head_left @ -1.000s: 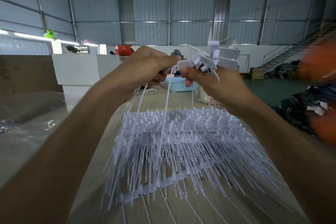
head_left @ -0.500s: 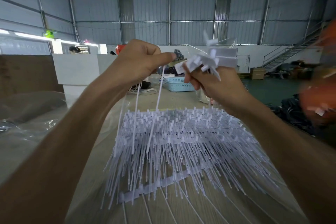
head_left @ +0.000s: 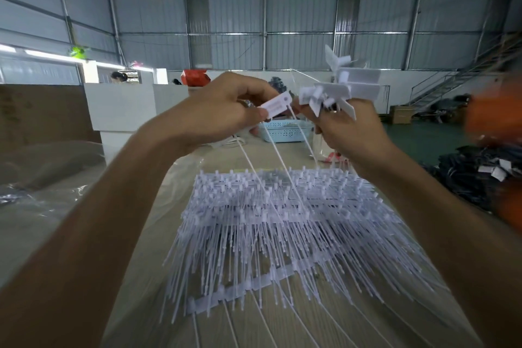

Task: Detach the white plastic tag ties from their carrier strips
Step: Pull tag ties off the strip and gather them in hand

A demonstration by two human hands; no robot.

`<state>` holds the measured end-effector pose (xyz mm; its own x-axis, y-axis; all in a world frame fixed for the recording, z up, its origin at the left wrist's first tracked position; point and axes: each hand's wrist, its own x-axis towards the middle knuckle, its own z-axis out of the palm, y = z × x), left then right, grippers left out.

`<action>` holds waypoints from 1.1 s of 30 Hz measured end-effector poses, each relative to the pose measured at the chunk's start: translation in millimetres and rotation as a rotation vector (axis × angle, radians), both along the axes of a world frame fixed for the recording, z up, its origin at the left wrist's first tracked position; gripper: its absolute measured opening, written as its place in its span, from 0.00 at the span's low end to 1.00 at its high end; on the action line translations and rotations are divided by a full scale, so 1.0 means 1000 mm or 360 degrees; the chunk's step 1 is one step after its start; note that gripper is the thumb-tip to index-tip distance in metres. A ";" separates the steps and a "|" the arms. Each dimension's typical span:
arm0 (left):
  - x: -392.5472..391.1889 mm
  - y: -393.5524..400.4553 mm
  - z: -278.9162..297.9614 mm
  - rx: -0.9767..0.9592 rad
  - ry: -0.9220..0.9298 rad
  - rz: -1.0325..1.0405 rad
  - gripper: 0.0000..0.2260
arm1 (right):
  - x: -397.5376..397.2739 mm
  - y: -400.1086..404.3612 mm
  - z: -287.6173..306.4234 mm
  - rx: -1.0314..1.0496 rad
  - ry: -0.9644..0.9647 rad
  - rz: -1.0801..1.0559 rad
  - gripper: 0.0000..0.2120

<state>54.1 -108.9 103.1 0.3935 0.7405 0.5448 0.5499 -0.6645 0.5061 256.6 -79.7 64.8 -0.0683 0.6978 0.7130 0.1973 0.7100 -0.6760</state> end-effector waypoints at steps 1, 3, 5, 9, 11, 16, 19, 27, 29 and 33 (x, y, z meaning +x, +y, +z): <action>0.000 0.000 0.000 -0.0006 0.0027 -0.0010 0.15 | 0.000 0.001 -0.001 -0.0023 -0.0024 -0.0047 0.07; 0.001 0.000 -0.001 -0.0005 0.0041 0.0008 0.17 | 0.002 0.002 -0.002 -0.0068 -0.0105 -0.0117 0.12; 0.001 0.001 -0.002 -0.0010 0.0022 0.0012 0.16 | 0.003 0.001 -0.001 -0.0089 -0.0188 -0.0177 0.17; 0.004 0.001 -0.004 -0.0024 0.0032 -0.0016 0.16 | -0.001 -0.006 0.002 -0.0094 -0.0234 -0.0044 0.14; 0.006 0.002 -0.004 -0.0010 0.0065 0.0007 0.15 | -0.002 -0.008 0.002 -0.0162 -0.0269 0.0041 0.16; 0.007 0.006 -0.005 -0.0148 0.0075 0.0037 0.06 | -0.001 -0.013 0.003 -0.0274 -0.0095 0.0125 0.16; 0.009 0.008 -0.006 -0.0113 0.0055 0.0073 0.03 | -0.002 -0.009 0.002 -0.0277 -0.0162 0.0020 0.15; 0.010 0.006 -0.005 0.0084 -0.0133 0.0055 0.02 | -0.004 -0.008 0.003 -0.0250 -0.0015 0.0137 0.11; 0.010 0.005 -0.004 0.0111 -0.0179 0.0089 0.01 | -0.005 -0.011 0.004 -0.0297 0.0021 0.0221 0.10; 0.011 0.004 -0.002 0.0095 -0.0283 0.0161 0.04 | -0.003 -0.017 0.005 -0.0230 -0.0237 0.0096 0.13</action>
